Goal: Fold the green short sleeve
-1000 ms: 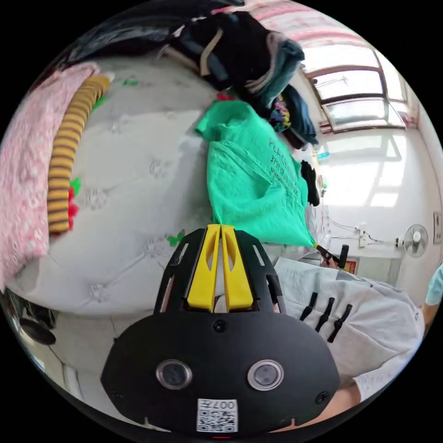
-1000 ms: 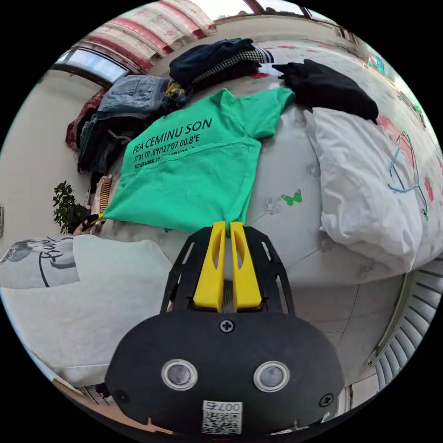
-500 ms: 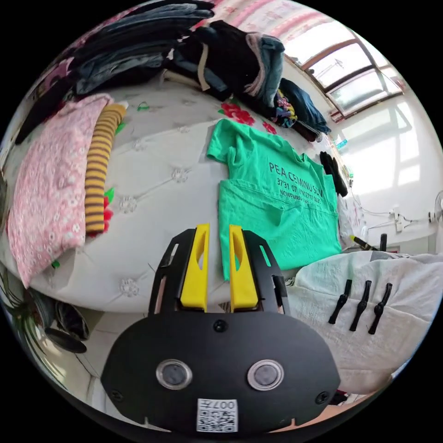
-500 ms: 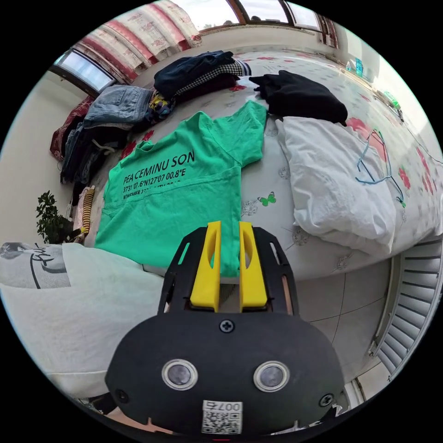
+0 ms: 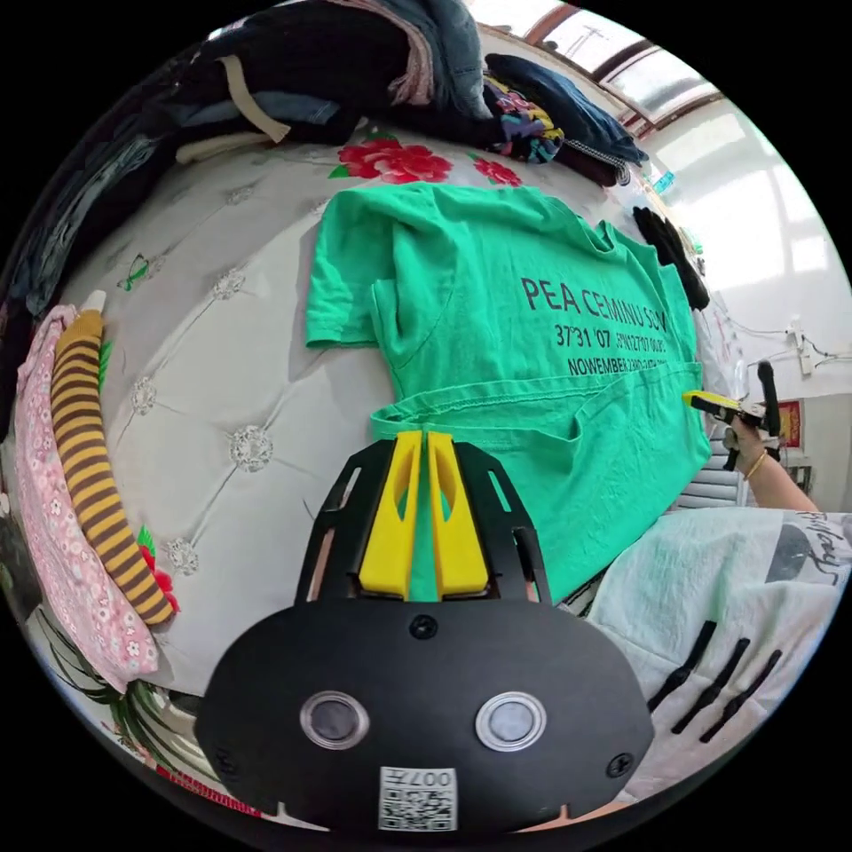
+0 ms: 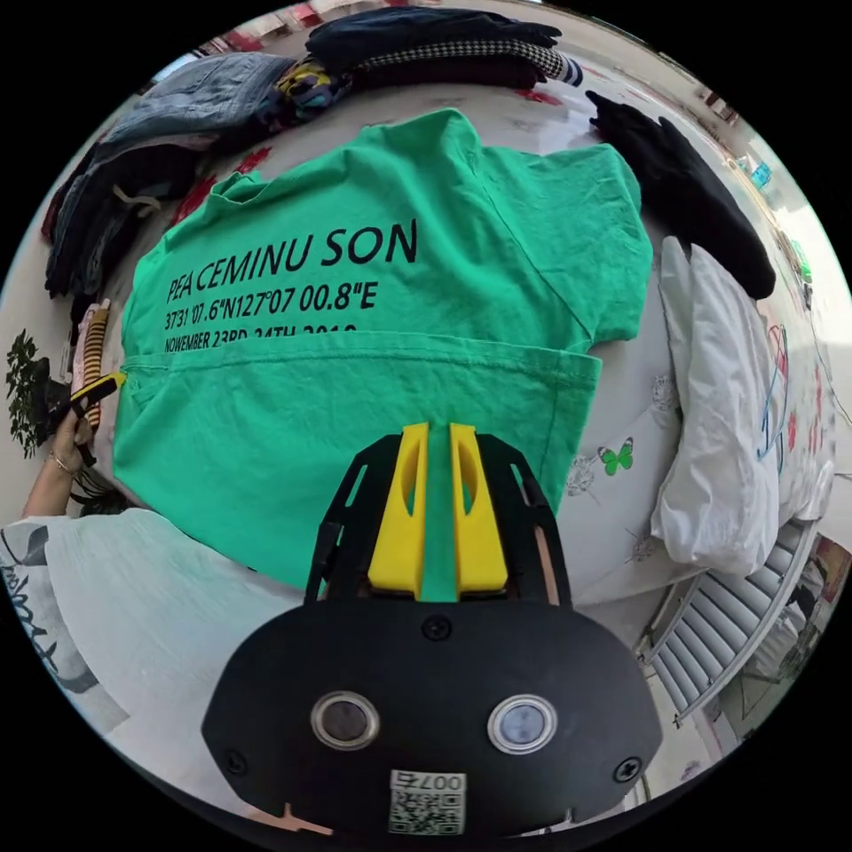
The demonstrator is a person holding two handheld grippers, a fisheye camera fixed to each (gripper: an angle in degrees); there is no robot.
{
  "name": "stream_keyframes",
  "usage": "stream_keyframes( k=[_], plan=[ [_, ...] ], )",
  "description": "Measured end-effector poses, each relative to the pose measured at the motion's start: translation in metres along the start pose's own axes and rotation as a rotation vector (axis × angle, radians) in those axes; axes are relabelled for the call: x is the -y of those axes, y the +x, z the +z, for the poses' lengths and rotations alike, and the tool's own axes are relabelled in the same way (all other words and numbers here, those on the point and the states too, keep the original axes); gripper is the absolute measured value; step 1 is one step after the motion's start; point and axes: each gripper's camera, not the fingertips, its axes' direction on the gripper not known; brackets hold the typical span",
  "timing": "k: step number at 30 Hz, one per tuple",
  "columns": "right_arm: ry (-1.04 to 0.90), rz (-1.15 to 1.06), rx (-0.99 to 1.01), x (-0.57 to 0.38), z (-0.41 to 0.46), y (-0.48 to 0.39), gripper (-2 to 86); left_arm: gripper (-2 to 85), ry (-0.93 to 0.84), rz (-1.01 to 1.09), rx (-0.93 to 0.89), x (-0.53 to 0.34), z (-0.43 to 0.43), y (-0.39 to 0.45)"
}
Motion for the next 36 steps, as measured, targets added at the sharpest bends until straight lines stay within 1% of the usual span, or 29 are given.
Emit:
stream_keyframes(
  k=[3, 5, 7, 12, 16, 18, 19, 20, 23, 25, 27, 28, 29, 30, 32, 33, 35, 36],
  plan=[
    [-0.006, -0.090, -0.059, 0.003, 0.010, -0.011, 2.8, -0.8, 0.098, -0.034, -0.058, -0.006, -0.024, -0.020],
    [0.004, -0.098, -0.054, 0.002, 0.018, -0.010, 2.7, -0.9, 0.224, -0.146, -0.152, -0.018, -0.046, -0.046],
    [0.017, -0.086, -0.039, 0.002, 0.023, -0.007, 2.5, -0.8, 0.280, -0.232, -0.180, -0.026, -0.054, -0.068],
    [0.045, -0.021, -0.003, 0.000, 0.036, 0.002, 1.9, 0.1, 0.276, -0.356, -0.244, -0.027, -0.048, -0.119],
    [0.053, 0.012, -0.027, -0.002, 0.048, 0.000, 0.9, 5.8, 0.302, -0.402, -0.286, -0.010, -0.044, -0.147],
    [0.023, 0.024, -0.034, 0.001, 0.052, -0.001, 0.3, 8.6, 0.295, -0.399, -0.272, 0.004, -0.042, -0.155],
    [0.028, 0.036, -0.006, 0.002, 0.051, 0.000, 0.1, 9.7, 0.282, -0.385, -0.242, 0.015, -0.040, -0.158],
    [0.094, 0.046, 0.052, 0.001, 0.043, -0.001, -0.1, 10.5, 0.270, -0.375, -0.224, 0.026, -0.038, -0.161],
    [0.231, 0.072, 0.131, -0.001, 0.024, -0.008, -0.2, 11.0, 0.267, -0.391, -0.222, 0.049, -0.037, -0.169],
    [0.267, 0.043, 0.156, -0.001, 0.019, -0.018, -0.3, 10.4, 0.273, -0.404, -0.222, 0.060, -0.037, -0.173],
    [0.284, -0.009, 0.141, 0.000, 0.015, -0.028, -0.3, 7.6, 0.264, -0.389, -0.193, 0.069, -0.037, -0.174],
    [0.295, -0.038, 0.122, 0.000, 0.013, -0.034, -0.3, 3.0, 0.236, -0.360, -0.185, 0.075, -0.035, -0.176],
    [0.313, -0.061, 0.111, -0.001, 0.010, -0.038, -0.3, 0.4, 0.191, -0.345, -0.198, 0.080, -0.030, -0.181],
    [0.322, -0.071, 0.110, -0.001, 0.008, -0.039, -0.3, 0.0, 0.190, -0.338, -0.213, 0.082, -0.031, -0.184],
    [0.349, -0.076, 0.124, -0.004, 0.001, -0.037, -0.3, -0.7, 0.167, -0.317, -0.310, 0.092, -0.041, -0.206],
    [0.359, -0.074, 0.127, -0.005, -0.002, -0.036, -0.3, -0.7, 0.185, -0.312, -0.330, 0.093, -0.047, -0.212],
    [0.404, -0.065, 0.126, -0.012, -0.008, -0.029, -0.4, -0.9, 0.309, -0.278, -0.383, 0.095, -0.090, -0.233],
    [0.411, -0.060, 0.127, -0.014, -0.009, -0.027, -0.4, -0.9, 0.343, -0.268, -0.397, 0.096, -0.102, -0.238]
  ],
)
